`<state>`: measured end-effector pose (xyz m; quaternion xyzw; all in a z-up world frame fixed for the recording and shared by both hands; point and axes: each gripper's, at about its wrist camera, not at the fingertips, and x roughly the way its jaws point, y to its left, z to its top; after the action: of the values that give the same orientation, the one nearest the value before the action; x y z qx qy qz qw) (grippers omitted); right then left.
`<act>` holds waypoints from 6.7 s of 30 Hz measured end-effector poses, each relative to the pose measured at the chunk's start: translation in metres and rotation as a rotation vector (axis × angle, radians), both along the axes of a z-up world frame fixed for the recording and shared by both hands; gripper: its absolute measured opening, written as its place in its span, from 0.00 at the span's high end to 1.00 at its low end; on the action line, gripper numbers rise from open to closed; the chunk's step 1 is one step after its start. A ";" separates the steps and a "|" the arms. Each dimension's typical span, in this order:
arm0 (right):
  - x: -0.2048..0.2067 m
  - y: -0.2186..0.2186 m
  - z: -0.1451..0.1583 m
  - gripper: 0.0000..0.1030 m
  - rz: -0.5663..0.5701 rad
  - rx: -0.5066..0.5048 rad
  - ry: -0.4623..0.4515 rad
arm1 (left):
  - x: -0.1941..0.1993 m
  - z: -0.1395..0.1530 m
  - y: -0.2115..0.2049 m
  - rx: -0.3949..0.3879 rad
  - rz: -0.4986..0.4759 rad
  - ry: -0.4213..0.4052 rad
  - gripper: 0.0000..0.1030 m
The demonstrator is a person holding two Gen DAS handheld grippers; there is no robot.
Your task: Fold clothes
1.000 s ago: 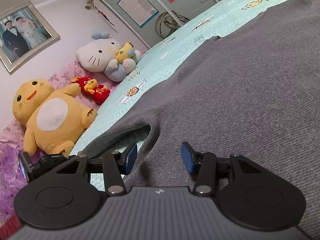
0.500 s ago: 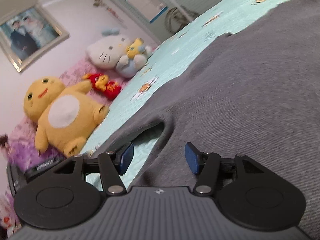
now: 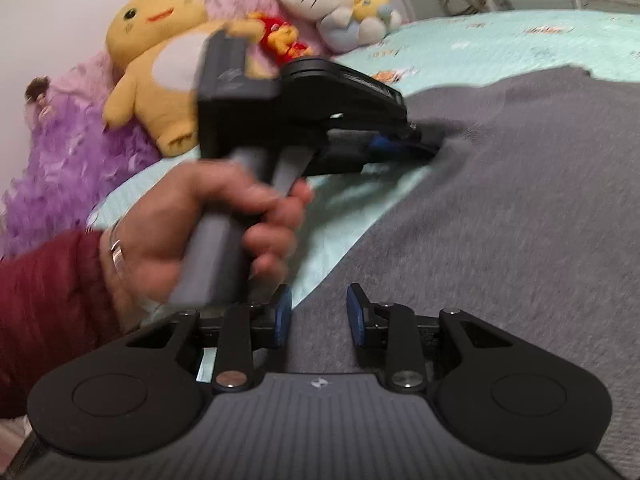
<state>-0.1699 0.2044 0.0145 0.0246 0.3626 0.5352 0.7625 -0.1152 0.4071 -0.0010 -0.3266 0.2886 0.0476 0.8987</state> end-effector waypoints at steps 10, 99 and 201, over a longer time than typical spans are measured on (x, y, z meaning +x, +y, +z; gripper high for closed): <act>0.009 -0.011 -0.007 0.69 0.036 0.051 0.100 | 0.001 -0.007 0.013 -0.054 0.016 0.009 0.87; -0.082 -0.221 0.043 0.40 -0.546 -0.189 0.192 | -0.167 0.027 -0.196 0.477 -0.229 0.278 0.11; 0.071 -0.225 0.012 0.52 -0.204 0.115 0.457 | -0.057 0.022 -0.141 -0.142 -0.496 0.139 0.30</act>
<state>-0.0993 -0.0211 0.0268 0.2245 0.4902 0.4556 0.7084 -0.1725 0.2665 0.0208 -0.3042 0.4234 -0.1724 0.8358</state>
